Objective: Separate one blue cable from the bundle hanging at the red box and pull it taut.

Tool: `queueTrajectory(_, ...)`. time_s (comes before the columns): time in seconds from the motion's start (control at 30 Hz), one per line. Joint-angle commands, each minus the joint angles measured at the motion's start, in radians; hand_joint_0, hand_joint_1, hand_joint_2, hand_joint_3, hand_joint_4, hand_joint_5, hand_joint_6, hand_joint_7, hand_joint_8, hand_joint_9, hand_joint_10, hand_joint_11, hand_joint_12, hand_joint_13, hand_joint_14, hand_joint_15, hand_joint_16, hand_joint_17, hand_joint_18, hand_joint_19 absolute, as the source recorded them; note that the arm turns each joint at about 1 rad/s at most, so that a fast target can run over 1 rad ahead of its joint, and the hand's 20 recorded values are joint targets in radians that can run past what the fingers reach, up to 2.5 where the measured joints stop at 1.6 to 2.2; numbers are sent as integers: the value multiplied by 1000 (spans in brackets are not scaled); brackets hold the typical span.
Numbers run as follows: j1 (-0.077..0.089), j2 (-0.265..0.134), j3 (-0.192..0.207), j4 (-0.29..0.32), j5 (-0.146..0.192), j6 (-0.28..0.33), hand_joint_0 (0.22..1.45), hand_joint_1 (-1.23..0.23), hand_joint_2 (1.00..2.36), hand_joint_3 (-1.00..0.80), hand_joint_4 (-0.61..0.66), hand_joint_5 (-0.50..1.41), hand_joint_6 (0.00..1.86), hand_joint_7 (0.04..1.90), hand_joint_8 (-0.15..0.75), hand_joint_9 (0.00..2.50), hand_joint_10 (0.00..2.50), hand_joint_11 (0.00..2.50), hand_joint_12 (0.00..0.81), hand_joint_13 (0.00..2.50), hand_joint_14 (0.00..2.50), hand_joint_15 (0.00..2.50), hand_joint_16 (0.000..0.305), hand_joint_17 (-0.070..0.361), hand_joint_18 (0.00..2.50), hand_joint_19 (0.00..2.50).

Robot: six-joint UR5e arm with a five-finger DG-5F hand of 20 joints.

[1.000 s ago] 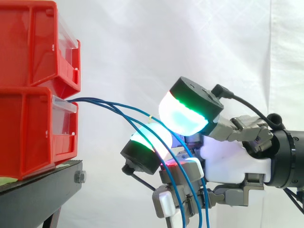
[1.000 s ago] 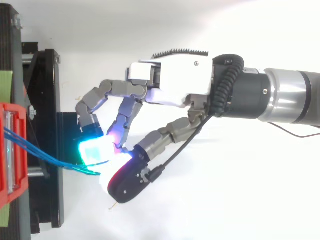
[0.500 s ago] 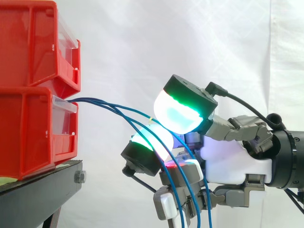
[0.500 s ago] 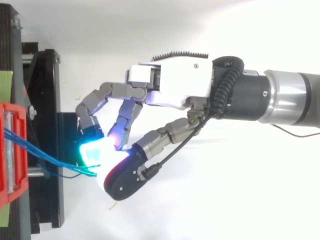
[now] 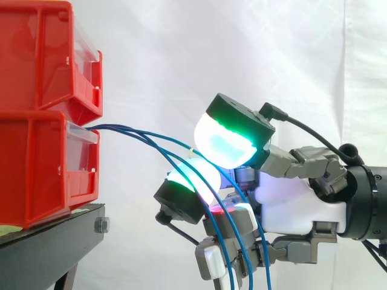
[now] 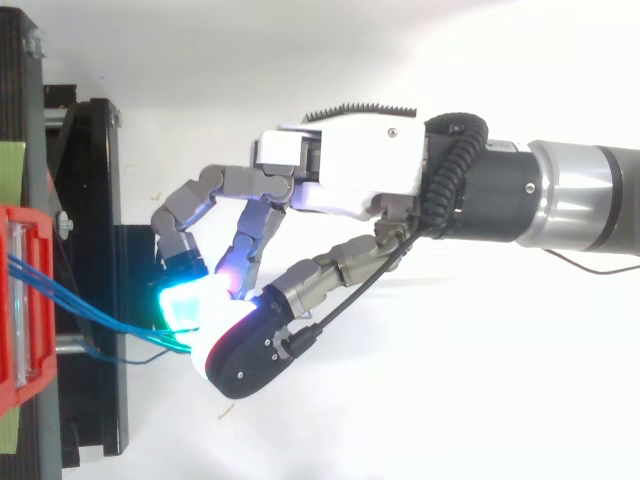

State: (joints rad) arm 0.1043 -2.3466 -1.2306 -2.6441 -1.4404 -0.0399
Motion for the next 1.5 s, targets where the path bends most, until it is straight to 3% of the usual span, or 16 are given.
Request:
queueTrajectory(0.0, 0, 1, 0, 0, 0, 0, 535, -653, 1000, -500, 119, -177, 831, 1215, 355, 1169, 26, 1080, 365, 1083, 22, 567, 44, 100, 1060, 480)
queueTrajectory(0.23, 0, 0, 0, 0, -2, -2, 514, -625, 1000, -500, 138, -177, 819, 1166, 359, 1167, 26, 1054, 369, 1084, 21, 563, 45, 102, 1068, 471)
queueTrajectory(0.53, 2, 0, -1, 1, 0, -2, 633, -655, 1000, -488, 93, -174, 820, 1227, 346, 1161, 26, 1025, 353, 1077, 21, 573, 42, 94, 1037, 500)
queueTrajectory(0.77, 2, 0, 0, 0, 0, -2, 617, -713, 1014, -235, 5, -172, 860, 1248, 356, 1149, 25, 1043, 362, 1074, 20, 560, 44, 99, 1056, 476)
queueTrajectory(1.13, 2, 0, -1, 0, 0, -2, 631, -793, 1017, -2, -293, -136, 874, 1326, 362, 1253, 25, 1051, 369, 1089, 19, 555, 48, 107, 1073, 422)
queueTrajectory(1.47, 5, 1, -1, -28, 5, -5, 638, -793, 1017, 16, -264, -135, 880, 1346, 369, 1310, 25, 1106, 369, 1108, 19, 550, 47, 107, 1080, 412)
